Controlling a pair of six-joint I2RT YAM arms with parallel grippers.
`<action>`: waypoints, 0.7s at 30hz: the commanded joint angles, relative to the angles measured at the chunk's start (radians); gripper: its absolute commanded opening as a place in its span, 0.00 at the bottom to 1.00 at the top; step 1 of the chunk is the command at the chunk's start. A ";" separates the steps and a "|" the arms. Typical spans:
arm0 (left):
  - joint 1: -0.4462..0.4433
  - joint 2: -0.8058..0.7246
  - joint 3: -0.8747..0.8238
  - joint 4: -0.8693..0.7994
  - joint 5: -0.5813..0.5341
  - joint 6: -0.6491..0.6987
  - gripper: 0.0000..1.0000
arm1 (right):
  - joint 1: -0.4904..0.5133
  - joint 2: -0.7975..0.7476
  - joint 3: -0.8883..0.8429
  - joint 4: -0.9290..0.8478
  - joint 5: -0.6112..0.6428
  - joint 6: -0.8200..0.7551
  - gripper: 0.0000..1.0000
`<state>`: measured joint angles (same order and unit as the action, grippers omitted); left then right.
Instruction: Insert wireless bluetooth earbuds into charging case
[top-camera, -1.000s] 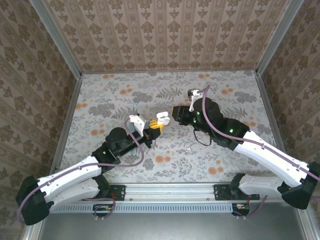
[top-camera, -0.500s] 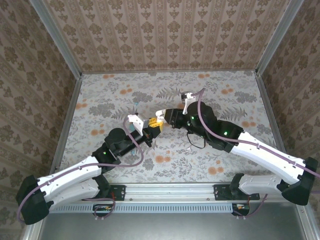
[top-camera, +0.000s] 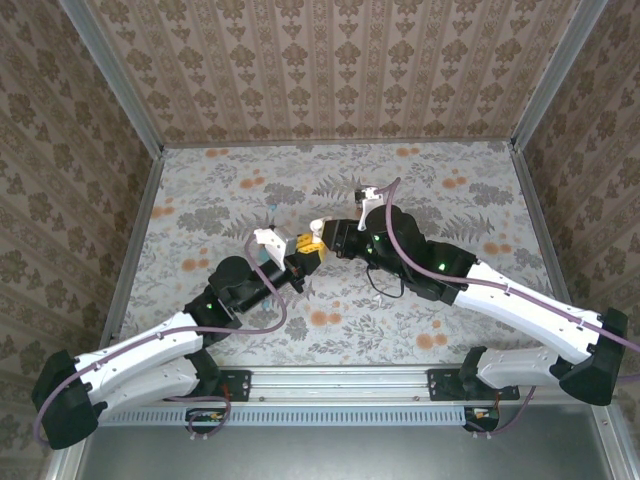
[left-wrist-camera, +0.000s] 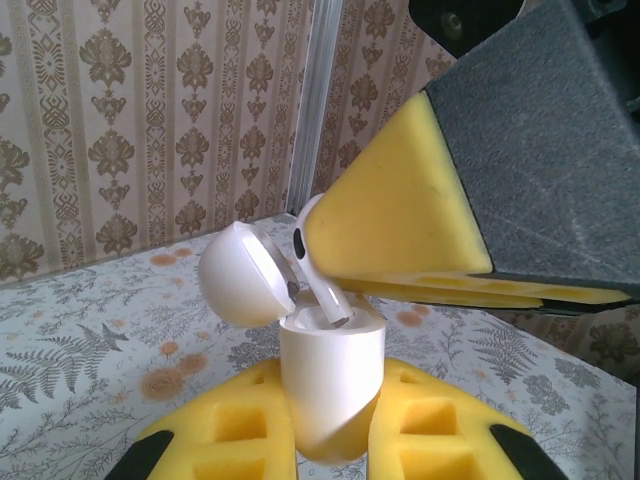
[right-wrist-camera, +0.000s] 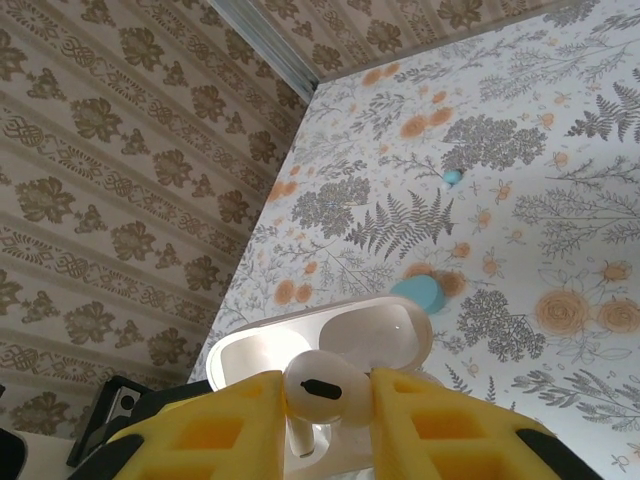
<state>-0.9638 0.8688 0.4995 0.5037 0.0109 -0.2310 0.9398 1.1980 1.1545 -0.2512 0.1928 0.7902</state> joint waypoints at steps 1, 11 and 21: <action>-0.010 -0.016 0.036 0.049 -0.017 0.001 0.00 | 0.013 0.002 -0.007 0.029 0.011 0.017 0.26; -0.009 -0.018 0.030 0.042 -0.034 -0.016 0.00 | 0.019 -0.008 -0.008 0.046 0.006 0.027 0.26; -0.010 -0.022 0.031 0.041 -0.047 -0.024 0.00 | 0.033 0.008 -0.015 0.041 0.000 0.023 0.26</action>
<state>-0.9684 0.8684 0.4995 0.5091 -0.0135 -0.2340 0.9611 1.1980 1.1542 -0.2256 0.1925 0.8085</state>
